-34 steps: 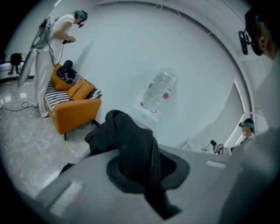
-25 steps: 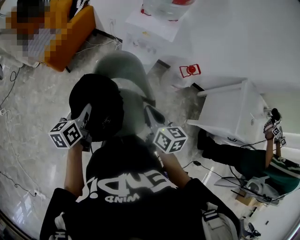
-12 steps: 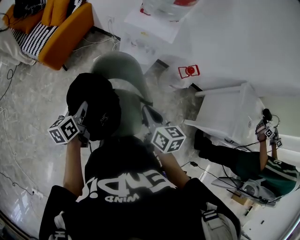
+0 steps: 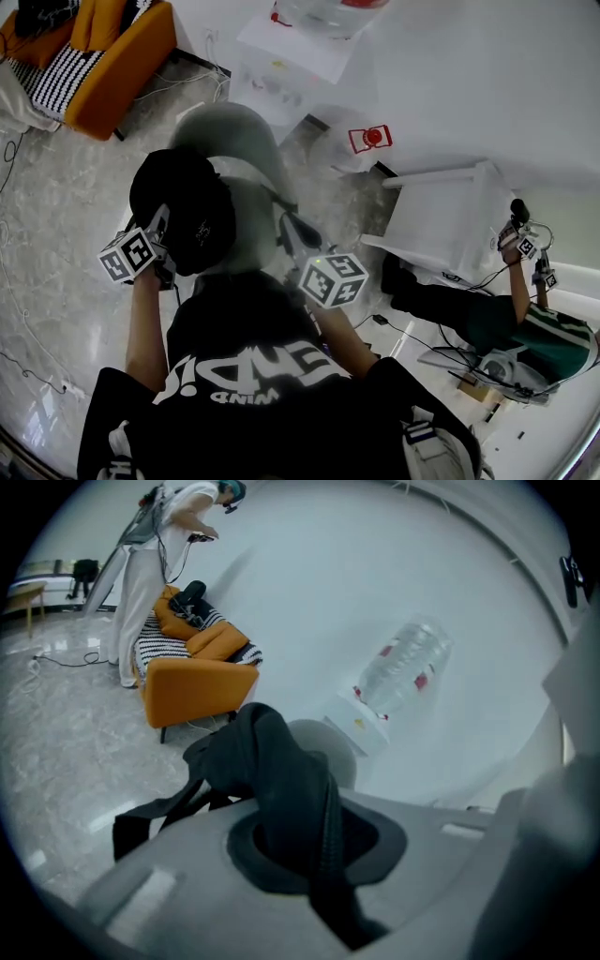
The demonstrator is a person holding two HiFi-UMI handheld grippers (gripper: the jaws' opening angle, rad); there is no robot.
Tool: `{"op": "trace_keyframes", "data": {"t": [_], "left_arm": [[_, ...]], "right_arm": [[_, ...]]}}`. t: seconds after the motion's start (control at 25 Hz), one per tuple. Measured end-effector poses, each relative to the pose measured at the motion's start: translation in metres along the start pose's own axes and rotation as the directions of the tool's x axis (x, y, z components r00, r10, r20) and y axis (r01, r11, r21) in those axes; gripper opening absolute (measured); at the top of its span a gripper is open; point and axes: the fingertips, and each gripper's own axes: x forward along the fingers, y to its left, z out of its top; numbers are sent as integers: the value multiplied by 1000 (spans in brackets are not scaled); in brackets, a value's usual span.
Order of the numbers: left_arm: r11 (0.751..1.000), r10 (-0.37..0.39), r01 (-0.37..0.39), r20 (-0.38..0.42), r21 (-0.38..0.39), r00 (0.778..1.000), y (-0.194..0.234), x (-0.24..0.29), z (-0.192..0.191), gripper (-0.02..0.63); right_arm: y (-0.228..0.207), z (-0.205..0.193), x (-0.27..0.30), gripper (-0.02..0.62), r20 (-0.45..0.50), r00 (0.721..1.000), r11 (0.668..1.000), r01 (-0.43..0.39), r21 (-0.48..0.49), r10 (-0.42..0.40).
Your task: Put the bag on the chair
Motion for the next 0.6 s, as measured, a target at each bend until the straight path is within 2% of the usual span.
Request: {"op": "trace_keyframes", "data": {"t": [0.24,0.6], "left_arm": [[999,21,-21,-2,29,1000,18,11,-1,34],[992,87,-79,-79,97,993,39,16,-34,44]], "right_arm": [[-3,-2,5,0,-21,1000,1000,1,-4,-1],[6,-10,12,0,-53,998,999,-33,-17,32]]}}
